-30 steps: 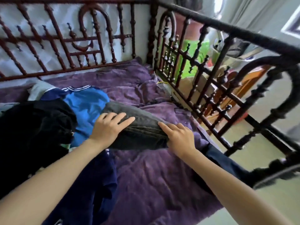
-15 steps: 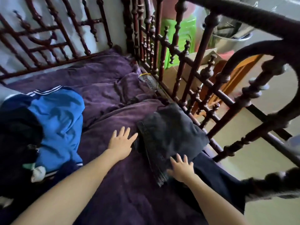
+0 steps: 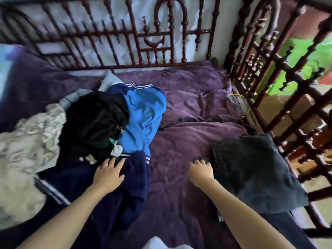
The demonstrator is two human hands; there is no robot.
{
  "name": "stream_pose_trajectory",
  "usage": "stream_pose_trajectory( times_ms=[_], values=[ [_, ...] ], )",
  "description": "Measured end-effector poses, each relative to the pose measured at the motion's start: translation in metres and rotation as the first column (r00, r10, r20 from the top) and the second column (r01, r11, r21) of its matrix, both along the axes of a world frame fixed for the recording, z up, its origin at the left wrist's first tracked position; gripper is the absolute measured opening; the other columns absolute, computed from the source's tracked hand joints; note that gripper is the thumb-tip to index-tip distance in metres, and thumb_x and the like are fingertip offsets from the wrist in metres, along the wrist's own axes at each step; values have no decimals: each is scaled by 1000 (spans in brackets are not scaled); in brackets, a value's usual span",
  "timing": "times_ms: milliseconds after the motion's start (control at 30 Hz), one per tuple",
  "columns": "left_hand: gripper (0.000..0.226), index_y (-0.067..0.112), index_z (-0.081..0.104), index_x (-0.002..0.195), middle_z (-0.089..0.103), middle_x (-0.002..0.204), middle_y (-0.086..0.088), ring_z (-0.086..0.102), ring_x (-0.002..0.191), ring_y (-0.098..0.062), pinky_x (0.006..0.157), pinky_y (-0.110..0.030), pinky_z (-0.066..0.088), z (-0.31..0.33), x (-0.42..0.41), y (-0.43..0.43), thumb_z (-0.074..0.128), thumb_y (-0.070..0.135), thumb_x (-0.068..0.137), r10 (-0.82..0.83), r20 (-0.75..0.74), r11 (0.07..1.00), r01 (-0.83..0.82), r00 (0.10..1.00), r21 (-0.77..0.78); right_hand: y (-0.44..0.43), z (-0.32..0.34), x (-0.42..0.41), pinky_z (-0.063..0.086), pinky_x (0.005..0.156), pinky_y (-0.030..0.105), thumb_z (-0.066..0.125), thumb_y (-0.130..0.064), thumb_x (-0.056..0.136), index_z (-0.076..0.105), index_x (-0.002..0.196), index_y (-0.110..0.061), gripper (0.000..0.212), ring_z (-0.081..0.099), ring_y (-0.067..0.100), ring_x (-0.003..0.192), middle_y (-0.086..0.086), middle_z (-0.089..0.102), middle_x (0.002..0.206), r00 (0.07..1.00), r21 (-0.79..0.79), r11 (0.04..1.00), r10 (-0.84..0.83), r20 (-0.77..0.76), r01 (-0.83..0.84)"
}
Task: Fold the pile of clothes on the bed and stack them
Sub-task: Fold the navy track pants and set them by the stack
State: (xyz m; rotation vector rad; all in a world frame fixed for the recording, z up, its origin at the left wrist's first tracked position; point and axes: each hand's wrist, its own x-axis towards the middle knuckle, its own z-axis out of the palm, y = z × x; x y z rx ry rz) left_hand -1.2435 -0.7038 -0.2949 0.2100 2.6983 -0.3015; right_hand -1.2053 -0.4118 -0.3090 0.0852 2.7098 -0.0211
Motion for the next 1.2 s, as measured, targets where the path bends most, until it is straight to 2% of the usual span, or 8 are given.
stream_pose_trajectory(
  times_ms=[233, 433, 567, 767, 1033, 1200],
  values=[
    [65, 30, 1, 150, 11, 157, -4, 10, 144, -27, 113, -37, 22, -3, 70, -129, 35, 46, 97, 279, -15, 960, -279, 960, -20, -114, 9, -15, 31, 100, 37, 35, -22, 97, 47, 130, -15, 36, 39, 27, 127, 9, 45, 137, 960, -68, 963, 252, -117, -261],
    [63, 32, 4, 149, 15, 156, -3, 12, 143, -26, 111, -38, 25, -32, 101, -179, 36, 44, 96, 347, 85, 935, -352, 934, 46, -184, 1, -2, 31, 100, 35, 36, -23, 96, 48, 127, -13, 34, 37, 22, 127, 9, 43, 135, 943, -83, 940, 324, -79, -331],
    [64, 32, 5, 149, 14, 156, -4, 13, 143, -27, 111, -38, 25, -54, 93, -206, 37, 44, 96, 317, 159, 940, -332, 935, 83, -221, -16, 12, 31, 100, 37, 35, -24, 97, 46, 128, -12, 35, 36, 23, 127, 9, 42, 135, 951, -72, 949, 309, 27, -306],
    [62, 29, 9, 150, 21, 153, -2, 18, 141, -27, 109, -36, 28, -81, 63, -267, 38, 42, 96, 197, 213, 959, -234, 957, 163, -287, -41, 27, 31, 102, 38, 36, -25, 97, 42, 131, -13, 37, 35, 27, 127, 9, 39, 138, 963, -35, 983, 181, 197, -178],
    [60, 26, 13, 149, 25, 152, -6, 26, 137, -27, 106, -35, 33, -105, 32, -332, 38, 40, 97, 100, 266, 956, -167, 959, 242, -366, -57, 41, 32, 102, 37, 38, -29, 96, 40, 134, -16, 40, 33, 27, 131, 7, 37, 140, 944, 4, 999, 50, 325, -54],
    [61, 25, 15, 149, 27, 150, -3, 27, 136, -24, 105, -33, 34, -109, 14, -342, 42, 39, 95, 108, 237, 923, -185, 966, 337, -372, -51, 15, 33, 102, 37, 39, -31, 96, 39, 134, -16, 41, 33, 27, 130, 8, 38, 139, 948, 24, 999, 20, 318, -29]
  ],
)
